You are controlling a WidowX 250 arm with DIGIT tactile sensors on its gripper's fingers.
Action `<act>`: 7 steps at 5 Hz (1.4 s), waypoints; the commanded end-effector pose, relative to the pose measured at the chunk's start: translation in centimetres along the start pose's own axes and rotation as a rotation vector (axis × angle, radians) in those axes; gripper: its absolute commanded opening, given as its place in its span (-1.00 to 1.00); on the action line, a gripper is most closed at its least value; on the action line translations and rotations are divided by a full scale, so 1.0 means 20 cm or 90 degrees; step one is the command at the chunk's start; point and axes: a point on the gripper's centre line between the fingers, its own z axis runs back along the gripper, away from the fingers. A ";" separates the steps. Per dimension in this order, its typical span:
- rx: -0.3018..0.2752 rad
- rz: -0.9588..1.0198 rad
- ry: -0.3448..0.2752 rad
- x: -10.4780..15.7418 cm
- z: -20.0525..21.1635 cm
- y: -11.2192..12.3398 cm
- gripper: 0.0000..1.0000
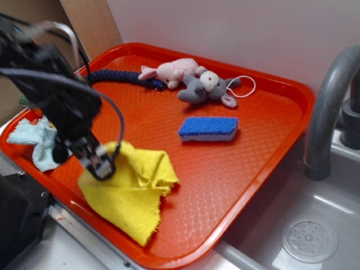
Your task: Grab the yellow cloth.
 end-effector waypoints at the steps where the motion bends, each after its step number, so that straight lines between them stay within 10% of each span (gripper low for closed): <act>1: 0.007 -0.015 0.017 0.07 0.01 -0.05 1.00; 6: -0.004 -0.167 0.040 0.05 -0.32 0.16 1.00; 7: 0.011 -0.158 0.026 0.05 -0.28 0.15 -1.00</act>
